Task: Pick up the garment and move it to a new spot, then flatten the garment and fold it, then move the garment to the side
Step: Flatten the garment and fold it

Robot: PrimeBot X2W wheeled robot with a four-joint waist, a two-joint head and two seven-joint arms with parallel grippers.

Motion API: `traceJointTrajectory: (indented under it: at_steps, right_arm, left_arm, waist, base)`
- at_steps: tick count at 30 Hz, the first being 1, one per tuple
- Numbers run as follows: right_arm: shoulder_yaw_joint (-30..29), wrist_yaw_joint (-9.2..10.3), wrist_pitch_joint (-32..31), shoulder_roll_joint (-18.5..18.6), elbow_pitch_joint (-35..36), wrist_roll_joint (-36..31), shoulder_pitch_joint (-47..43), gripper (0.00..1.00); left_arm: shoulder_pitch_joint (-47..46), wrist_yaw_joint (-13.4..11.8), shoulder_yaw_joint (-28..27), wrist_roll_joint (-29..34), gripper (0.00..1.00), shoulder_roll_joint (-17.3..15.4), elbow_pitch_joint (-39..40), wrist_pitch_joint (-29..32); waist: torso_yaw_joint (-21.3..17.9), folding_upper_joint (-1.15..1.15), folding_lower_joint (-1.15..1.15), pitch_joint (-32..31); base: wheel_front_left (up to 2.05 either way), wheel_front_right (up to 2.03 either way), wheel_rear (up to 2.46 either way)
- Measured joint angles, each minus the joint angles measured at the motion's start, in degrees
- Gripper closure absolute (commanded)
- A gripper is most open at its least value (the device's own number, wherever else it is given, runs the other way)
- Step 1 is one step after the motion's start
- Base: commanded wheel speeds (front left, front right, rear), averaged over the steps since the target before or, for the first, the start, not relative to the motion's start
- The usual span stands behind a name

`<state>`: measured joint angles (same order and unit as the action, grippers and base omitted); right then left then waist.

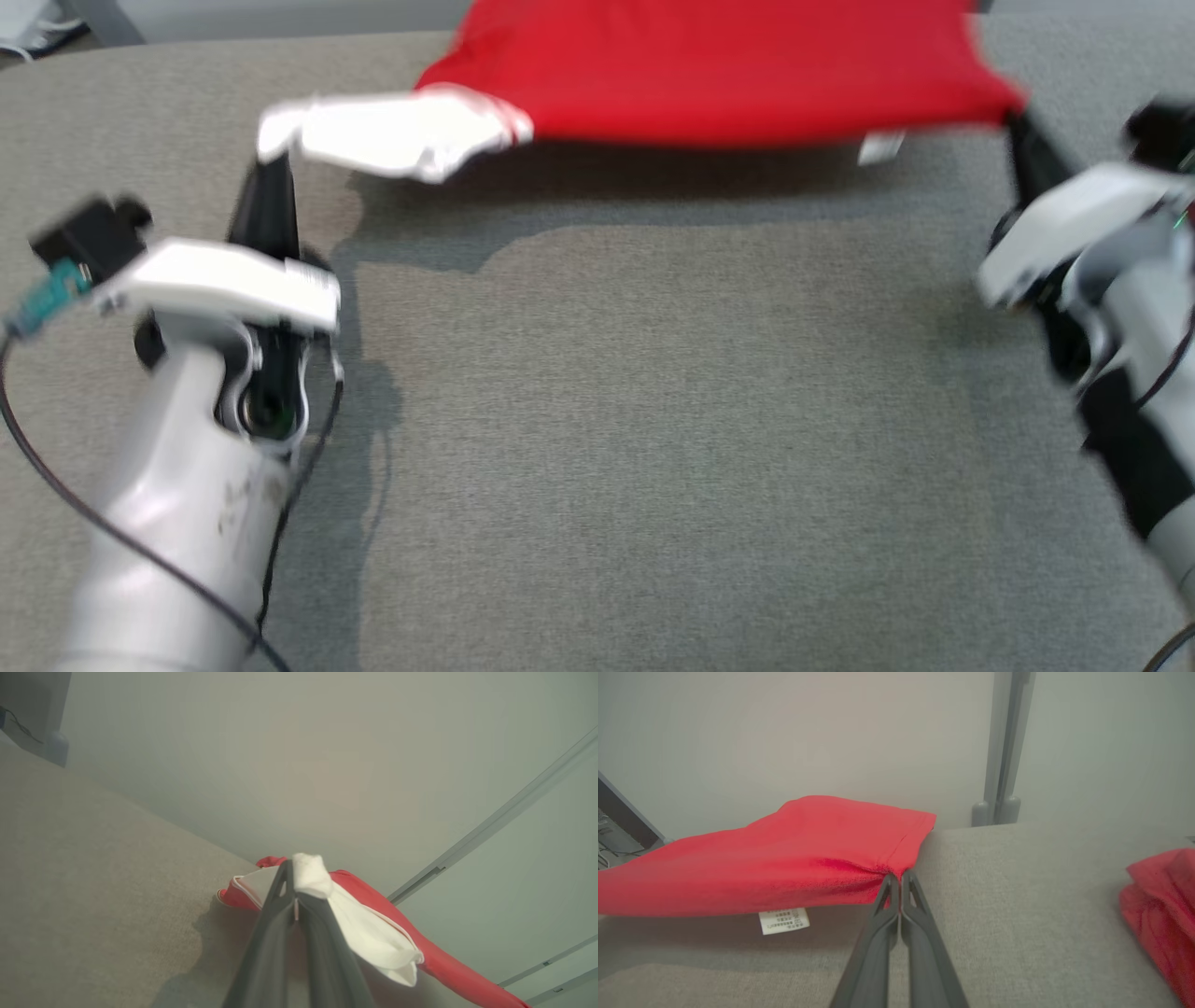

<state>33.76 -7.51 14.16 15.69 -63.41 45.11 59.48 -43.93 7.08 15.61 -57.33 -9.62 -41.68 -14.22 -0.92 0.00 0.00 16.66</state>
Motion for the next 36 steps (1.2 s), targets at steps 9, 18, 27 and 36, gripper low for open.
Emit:
traceJointTrajectory:
  at_steps: [9,18,27,36]
  right_arm:
    - [4.6,0.0,0.0,1.9,3.6,6.7,-13.9,1.0]
    - [3.6,-0.01,0.0,6.7,10.1,10.2,-23.9,1.0]
    - [7.7,0.0,-4.2,10.2,15.4,17.2,-29.9,1.0]
    - [10.7,0.0,-5.8,14.9,21.7,20.7,-33.2,1.0]
  left_arm:
    - [16.1,0.0,3.0,-3.3,1.0,0.7,5.0,0.0]
    - [31.7,0.0,-0.5,0.1,1.0,0.0,19.3,0.0]
    - [41.2,-1.1,1.0,2.4,1.0,1.6,23.1,0.8]
    - [44.9,-4.4,3.6,2.7,1.0,0.5,25.5,8.1]
  waist:
    - [-2.5,0.0,0.0,-0.6]
    - [-1.8,0.0,0.0,-4.4]
    - [1.1,0.0,0.0,-5.0]
    - [2.2,0.0,0.0,-4.9]
  base:
    - [0.0,0.0,0.0]
    - [0.0,0.0,0.0]
    - [0.0,0.0,0.0]
    - [0.0,0.0,0.0]
